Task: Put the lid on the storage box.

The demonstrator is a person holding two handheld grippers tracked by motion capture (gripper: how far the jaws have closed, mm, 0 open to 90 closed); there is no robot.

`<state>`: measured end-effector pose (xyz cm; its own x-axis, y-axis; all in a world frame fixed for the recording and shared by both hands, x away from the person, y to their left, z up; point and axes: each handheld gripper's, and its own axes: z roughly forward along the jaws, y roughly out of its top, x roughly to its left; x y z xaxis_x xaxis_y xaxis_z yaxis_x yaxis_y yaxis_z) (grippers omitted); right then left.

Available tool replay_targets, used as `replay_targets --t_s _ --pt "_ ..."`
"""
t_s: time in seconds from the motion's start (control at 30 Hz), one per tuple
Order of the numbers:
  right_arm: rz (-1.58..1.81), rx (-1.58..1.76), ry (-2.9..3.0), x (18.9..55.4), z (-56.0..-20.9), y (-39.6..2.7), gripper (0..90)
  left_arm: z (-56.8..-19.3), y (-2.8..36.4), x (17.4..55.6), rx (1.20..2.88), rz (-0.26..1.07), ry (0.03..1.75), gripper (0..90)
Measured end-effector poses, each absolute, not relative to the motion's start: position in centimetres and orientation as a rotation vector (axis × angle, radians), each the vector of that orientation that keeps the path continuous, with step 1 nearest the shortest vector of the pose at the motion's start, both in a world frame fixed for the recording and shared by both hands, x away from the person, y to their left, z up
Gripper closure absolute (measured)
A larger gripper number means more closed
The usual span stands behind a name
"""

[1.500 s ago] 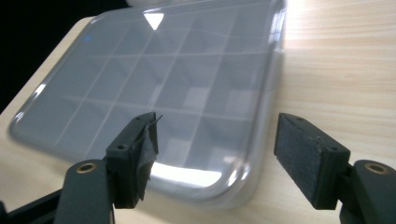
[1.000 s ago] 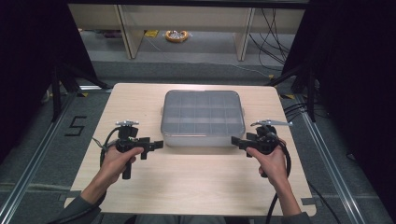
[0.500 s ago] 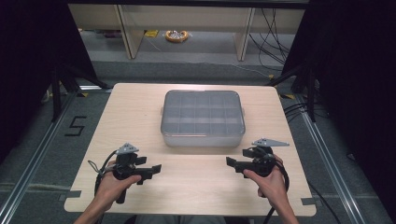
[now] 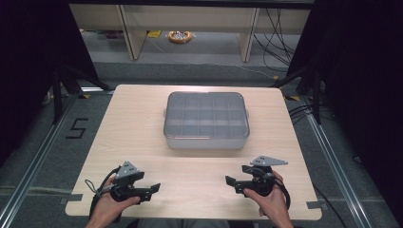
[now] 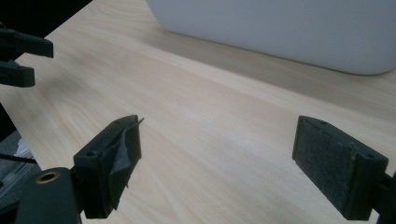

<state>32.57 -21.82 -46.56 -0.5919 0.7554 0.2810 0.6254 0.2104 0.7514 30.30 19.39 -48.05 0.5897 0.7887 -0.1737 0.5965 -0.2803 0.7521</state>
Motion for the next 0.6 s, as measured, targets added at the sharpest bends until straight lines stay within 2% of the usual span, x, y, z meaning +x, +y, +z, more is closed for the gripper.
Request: replay_targets --t_s 0.1,0.2,0.33,0.6 --pt "1.328 1.345 2.349 31.8 -47.2 -21.5 16.4 -48.4 19.4 29.7 1.958 0.295 1.110 20.0" --pt "1.319 1.361 2.368 31.0 -47.8 -21.2 16.4 -48.6 19.7 29.2 2.008 0.310 1.076 19.5" --pt "1.291 1.369 2.389 30.3 -48.5 -21.2 16.4 -49.1 19.4 28.5 1.980 0.306 1.087 19.1" --pt "1.225 1.294 2.461 28.7 -49.4 -21.5 16.5 -49.5 19.6 27.1 2.041 0.335 1.047 19.0"
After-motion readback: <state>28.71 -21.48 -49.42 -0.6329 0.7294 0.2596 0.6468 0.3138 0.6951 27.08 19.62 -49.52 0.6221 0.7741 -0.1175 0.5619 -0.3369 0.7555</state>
